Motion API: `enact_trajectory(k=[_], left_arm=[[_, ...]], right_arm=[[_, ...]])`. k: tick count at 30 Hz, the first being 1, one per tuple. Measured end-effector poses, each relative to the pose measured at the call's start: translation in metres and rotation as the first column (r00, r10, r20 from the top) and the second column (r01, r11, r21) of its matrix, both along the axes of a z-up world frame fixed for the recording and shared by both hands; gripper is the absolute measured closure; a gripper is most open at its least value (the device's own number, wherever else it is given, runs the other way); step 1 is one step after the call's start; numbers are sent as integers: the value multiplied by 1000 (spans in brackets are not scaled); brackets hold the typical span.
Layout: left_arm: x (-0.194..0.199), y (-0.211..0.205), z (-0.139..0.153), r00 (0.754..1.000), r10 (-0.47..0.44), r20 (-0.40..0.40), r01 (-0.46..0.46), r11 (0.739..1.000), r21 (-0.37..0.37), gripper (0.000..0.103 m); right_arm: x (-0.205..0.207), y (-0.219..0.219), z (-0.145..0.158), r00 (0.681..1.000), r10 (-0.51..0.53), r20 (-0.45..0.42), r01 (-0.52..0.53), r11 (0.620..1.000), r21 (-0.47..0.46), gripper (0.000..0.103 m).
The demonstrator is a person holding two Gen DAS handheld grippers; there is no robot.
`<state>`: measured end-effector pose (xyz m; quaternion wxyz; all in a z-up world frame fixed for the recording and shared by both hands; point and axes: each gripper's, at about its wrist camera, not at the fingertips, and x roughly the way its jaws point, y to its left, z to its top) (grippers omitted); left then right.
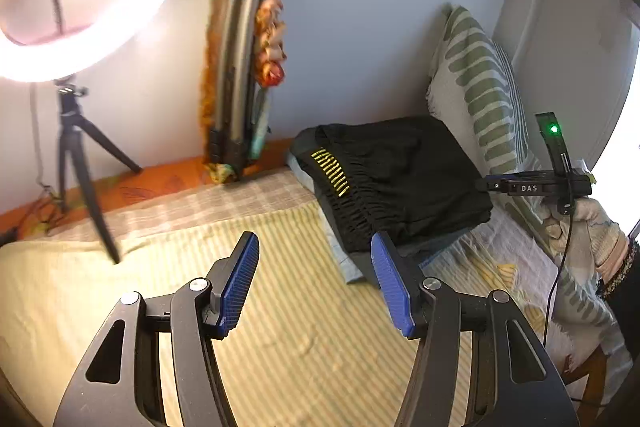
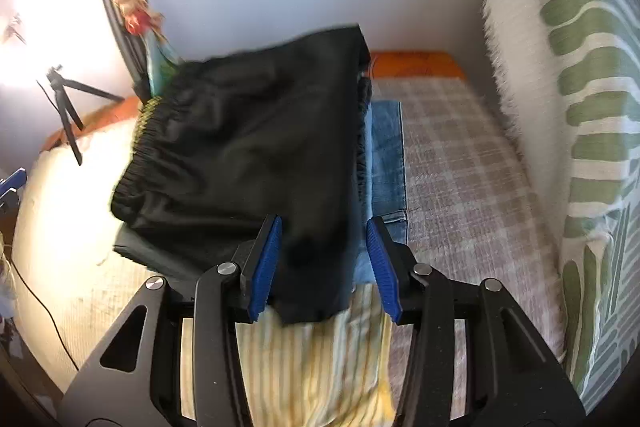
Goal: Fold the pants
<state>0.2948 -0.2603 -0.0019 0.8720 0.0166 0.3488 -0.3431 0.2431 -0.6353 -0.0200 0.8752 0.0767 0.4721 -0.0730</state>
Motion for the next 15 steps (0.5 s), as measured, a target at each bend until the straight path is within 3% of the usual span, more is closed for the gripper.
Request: enact_trajectory(k=[3, 5, 15], left_arm=[[-15, 14, 14, 1000, 1, 19, -1, 1000, 1, 45], [-24, 21, 23, 999, 7, 39, -7, 1000, 1, 44], [-87, 50, 54, 995, 49, 92, -47, 998, -33, 23]], right_arm=[[-22, 16, 14, 999, -2, 52, 2, 1000, -5, 55], [-41, 32, 23, 996, -8, 89, 12, 999, -36, 44], [-121, 108, 68, 977, -30, 212, 49, 995, -84, 43]])
